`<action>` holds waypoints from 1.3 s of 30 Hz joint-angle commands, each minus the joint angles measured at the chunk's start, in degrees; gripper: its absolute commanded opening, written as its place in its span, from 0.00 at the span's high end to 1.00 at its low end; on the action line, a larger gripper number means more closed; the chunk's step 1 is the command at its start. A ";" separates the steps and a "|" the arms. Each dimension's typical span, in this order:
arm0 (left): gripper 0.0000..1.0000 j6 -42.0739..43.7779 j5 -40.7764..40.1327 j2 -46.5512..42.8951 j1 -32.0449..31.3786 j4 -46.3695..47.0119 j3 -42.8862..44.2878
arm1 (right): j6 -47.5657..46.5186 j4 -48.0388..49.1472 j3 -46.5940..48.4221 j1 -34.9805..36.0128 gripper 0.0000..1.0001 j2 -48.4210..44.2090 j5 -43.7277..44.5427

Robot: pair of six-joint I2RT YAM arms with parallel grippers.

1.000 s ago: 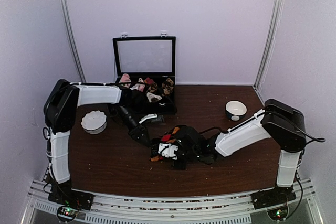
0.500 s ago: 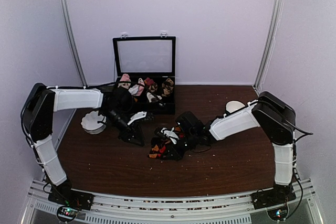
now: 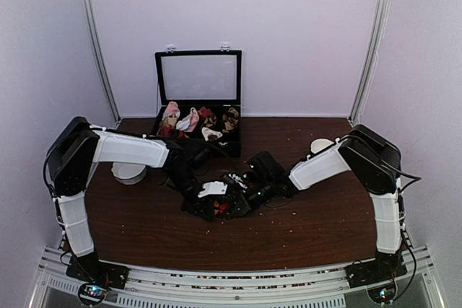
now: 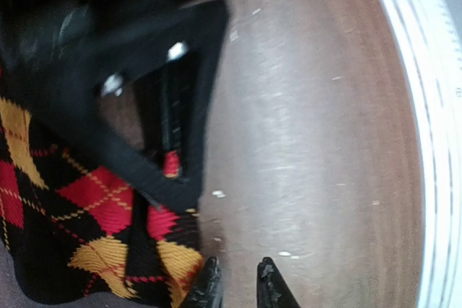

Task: Roll the socks
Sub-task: Roll the sock at the center of the board.

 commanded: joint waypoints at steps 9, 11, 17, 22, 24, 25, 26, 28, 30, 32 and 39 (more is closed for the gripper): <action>0.81 -2.50 -6.97 3.42 -0.43 3.95 3.33 | -0.67 -15.08 -3.72 -0.62 1.00 4.41 4.93; 0.80 -1.56 -5.68 2.77 -0.43 2.28 3.78 | -0.93 -15.44 -3.69 -0.64 1.00 4.55 5.00; 0.59 -3.25 -7.84 -3.34 -0.44 -0.80 3.55 | -2.02 -16.62 -3.86 -0.73 1.00 4.31 5.34; 0.45 -7.57 -27.73 -9.53 -0.20 -2.28 7.44 | -2.47 -16.43 -4.42 -0.79 1.00 4.30 5.98; 0.03 -12.17 -35.71 -12.73 1.60 2.96 6.37 | -2.30 -15.73 -4.63 -0.89 1.00 4.28 6.14; 0.02 -15.96 -40.28 -13.81 4.41 6.07 4.26 | -2.13 -15.40 -4.72 -0.84 1.00 4.28 6.24; 0.02 -17.39 -40.63 -13.72 7.03 5.98 3.39 | -2.16 -15.23 -4.74 -0.92 1.00 4.26 6.35; 0.02 -15.46 -28.86 -9.98 11.77 -2.29 7.42 | -2.24 -15.26 -4.76 -0.98 1.00 4.19 6.47; 0.06 -13.57 -23.17 -10.80 12.43 -1.01 5.65 | -1.84 -14.73 -4.92 -0.96 1.00 4.16 6.34; 0.05 -10.25 -25.37 -15.65 8.79 7.59 -2.38 | -1.52 -14.52 -4.98 -0.95 1.00 4.25 6.15; 0.21 -3.77 -10.44 -15.21 -0.64 13.58 -11.23 | -0.81 -15.07 -5.63 -1.52 1.00 3.73 4.56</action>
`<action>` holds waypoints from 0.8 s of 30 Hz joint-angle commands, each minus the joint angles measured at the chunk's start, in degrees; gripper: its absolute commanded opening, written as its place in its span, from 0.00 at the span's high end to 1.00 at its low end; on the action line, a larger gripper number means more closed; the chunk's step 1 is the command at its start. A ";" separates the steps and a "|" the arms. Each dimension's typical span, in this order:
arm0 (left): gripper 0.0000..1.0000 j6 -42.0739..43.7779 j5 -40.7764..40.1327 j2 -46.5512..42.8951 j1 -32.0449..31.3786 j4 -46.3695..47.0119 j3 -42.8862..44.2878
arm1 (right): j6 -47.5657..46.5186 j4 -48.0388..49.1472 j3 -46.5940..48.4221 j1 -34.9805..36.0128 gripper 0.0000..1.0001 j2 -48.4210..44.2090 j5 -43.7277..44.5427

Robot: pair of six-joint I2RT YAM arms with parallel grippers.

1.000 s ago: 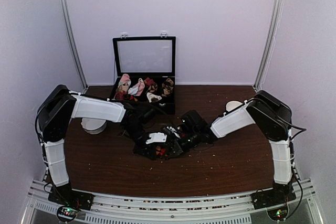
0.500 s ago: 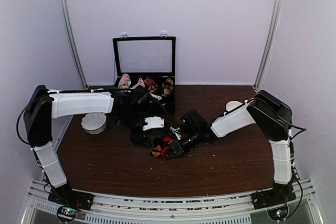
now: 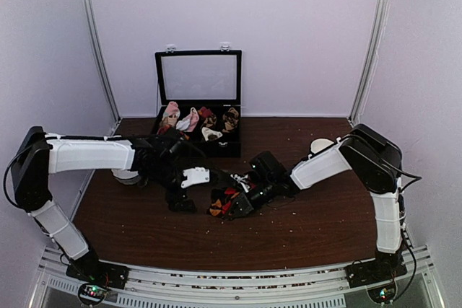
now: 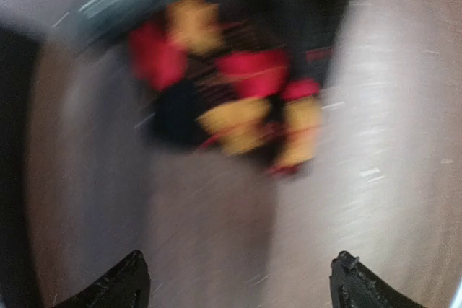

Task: Roll the socks
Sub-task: Roll the sock at the center of the board.

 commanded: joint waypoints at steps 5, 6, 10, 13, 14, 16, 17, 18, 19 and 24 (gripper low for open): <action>0.38 5.23 16.04 8.72 -4.78 4.21 4.16 | 0.00 -15.33 -6.57 -1.18 1.00 3.14 4.67; 0.40 5.38 16.48 9.48 -4.78 4.24 4.81 | -0.43 -16.06 -6.71 -1.25 1.00 3.12 4.68; 0.47 5.88 18.16 11.03 -5.32 4.73 6.58 | -0.76 -17.72 -6.88 -1.20 1.00 3.05 4.25; 0.57 6.13 18.28 12.19 -6.13 4.69 7.33 | -0.86 -18.40 -6.56 -1.26 1.00 2.85 4.07; 0.59 6.15 18.35 12.72 -6.23 4.73 7.49 | -0.97 -18.72 -6.30 -1.28 1.00 2.73 3.98; 0.62 5.84 18.20 13.84 -6.30 4.71 7.80 | -1.12 -19.12 -6.06 -1.33 1.00 2.55 3.85; 0.62 5.81 18.28 14.36 -6.28 4.66 7.90 | -1.15 -19.21 -6.00 -1.35 1.00 2.44 3.85; 0.62 5.76 18.15 14.85 -6.30 4.69 7.98 | -1.18 -19.41 -5.96 -1.35 1.00 2.34 3.85; 0.62 5.37 17.97 15.42 -6.36 4.69 8.23 | -1.29 -19.54 -5.88 -1.33 1.00 2.32 3.82; 0.53 4.35 16.60 16.50 -6.37 5.64 8.37 | -1.20 -19.52 -6.00 -1.29 1.00 2.49 3.47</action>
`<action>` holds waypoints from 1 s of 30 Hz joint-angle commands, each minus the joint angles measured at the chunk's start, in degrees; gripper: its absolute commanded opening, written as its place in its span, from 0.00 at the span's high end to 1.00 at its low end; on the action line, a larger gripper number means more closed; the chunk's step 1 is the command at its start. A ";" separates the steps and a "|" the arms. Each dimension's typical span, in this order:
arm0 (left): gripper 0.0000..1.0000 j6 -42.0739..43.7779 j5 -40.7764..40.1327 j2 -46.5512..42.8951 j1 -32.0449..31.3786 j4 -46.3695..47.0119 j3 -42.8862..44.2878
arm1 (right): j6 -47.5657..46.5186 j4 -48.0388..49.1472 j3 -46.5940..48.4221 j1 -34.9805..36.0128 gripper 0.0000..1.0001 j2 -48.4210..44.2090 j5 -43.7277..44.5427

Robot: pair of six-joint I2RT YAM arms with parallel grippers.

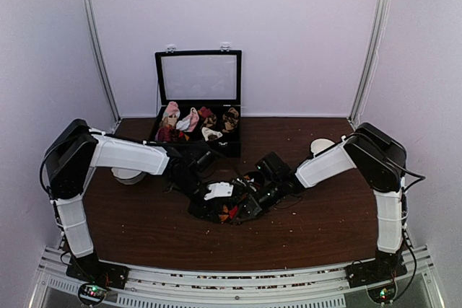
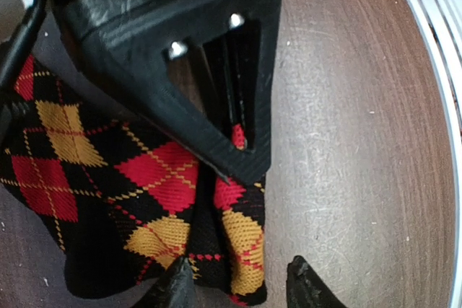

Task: Roll the socks
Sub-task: Roll the sock at the center of the board.

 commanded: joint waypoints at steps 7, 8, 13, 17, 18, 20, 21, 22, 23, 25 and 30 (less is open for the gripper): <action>0.69 -2.12 0.30 1.58 -0.67 2.91 2.37 | 0.42 -13.22 -2.67 0.00 1.00 4.24 8.17; 0.72 -2.63 0.84 1.91 -0.72 2.90 2.57 | 0.59 -13.10 -2.42 0.01 1.00 4.22 8.24; 0.74 -4.59 2.80 2.98 -0.90 2.68 3.14 | 1.97 -11.78 -1.96 0.05 1.00 3.91 8.83; 0.73 -4.68 2.63 4.09 -0.88 2.31 2.51 | 4.06 -8.77 -2.46 -0.01 1.00 3.59 8.66; 0.72 -4.65 2.64 4.13 -0.90 2.26 2.26 | 4.48 -8.25 -2.59 0.04 1.00 3.47 8.59; 0.74 -4.69 2.98 4.18 -0.90 2.25 1.86 | 5.11 -7.36 -2.60 0.01 1.00 3.29 8.66; 0.81 -4.93 3.12 4.33 -0.90 2.25 1.83 | 5.52 -6.55 -2.80 0.04 1.00 2.97 8.77; 0.93 -5.60 3.18 4.69 -0.81 2.08 2.06 | 6.04 -5.31 -3.31 0.07 1.00 2.20 9.42; 1.00 -6.39 3.66 5.32 -0.56 1.57 2.71 | 6.53 -3.74 -4.17 0.00 1.00 1.34 10.44; 1.00 -8.63 6.31 6.90 0.60 -0.16 4.23 | 7.05 -0.24 -6.31 0.00 0.94 -0.89 12.75; 1.00 -12.57 12.60 10.92 3.85 -4.52 7.22 | 8.68 5.06 -12.11 0.02 0.70 -6.55 20.82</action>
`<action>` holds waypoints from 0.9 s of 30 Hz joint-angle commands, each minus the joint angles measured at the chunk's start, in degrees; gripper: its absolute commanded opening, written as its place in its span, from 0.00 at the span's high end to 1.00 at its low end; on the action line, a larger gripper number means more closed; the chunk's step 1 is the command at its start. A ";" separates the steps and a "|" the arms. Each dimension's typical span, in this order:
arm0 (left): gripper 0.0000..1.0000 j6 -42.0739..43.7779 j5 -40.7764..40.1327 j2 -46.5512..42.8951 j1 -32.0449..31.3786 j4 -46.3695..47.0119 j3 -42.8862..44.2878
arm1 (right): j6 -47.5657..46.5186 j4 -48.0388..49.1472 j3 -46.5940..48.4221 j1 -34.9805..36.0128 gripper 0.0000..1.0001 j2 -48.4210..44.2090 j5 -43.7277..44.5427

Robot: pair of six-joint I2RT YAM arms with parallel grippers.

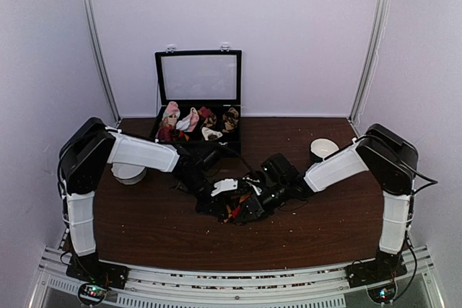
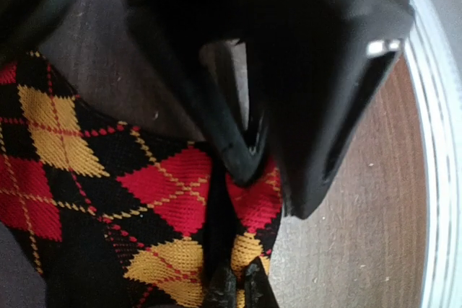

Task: Roll the socks
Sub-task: Roll the sock at the center of the board.

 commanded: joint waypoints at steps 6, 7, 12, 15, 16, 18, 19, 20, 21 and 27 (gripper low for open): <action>1.00 -6.50 5.44 6.89 3.22 -5.90 3.15 | 5.03 5.02 -12.05 -0.29 0.62 -6.76 20.93; 1.00 -6.80 5.08 7.33 3.30 -6.44 3.49 | 4.86 4.93 -12.73 -0.34 0.61 -7.65 21.90; 1.00 -8.52 5.53 9.78 4.75 -9.84 6.23 | 2.12 1.97 -17.03 -0.35 0.58 -14.60 28.55; 1.00 -7.82 7.26 12.14 5.65 -13.84 9.27 | 0.56 2.68 -20.92 0.09 0.53 -20.49 32.07; 1.00 -7.31 7.23 12.98 5.75 -15.53 10.40 | -0.44 3.14 -22.23 0.82 0.50 -23.23 34.25; 1.00 -6.59 7.63 14.15 5.99 -17.81 12.07 | -3.49 3.28 -24.81 3.27 0.49 -29.21 41.26; 1.00 -6.47 7.65 14.59 6.11 -18.61 12.69 | -5.94 3.33 -26.09 5.65 0.33 -32.84 46.71; 1.00 -6.39 7.51 14.99 6.15 -19.36 13.37 | -9.31 3.99 -27.55 9.26 0.04 -37.34 53.54; 1.00 -6.29 7.27 15.45 6.15 -20.03 14.00 | -12.51 5.23 -29.06 12.62 0.01 -40.98 61.07; 1.00 -6.90 5.04 17.40 6.27 -22.95 17.49 | -6.20 9.49 -32.04 8.37 0.00 -47.66 71.45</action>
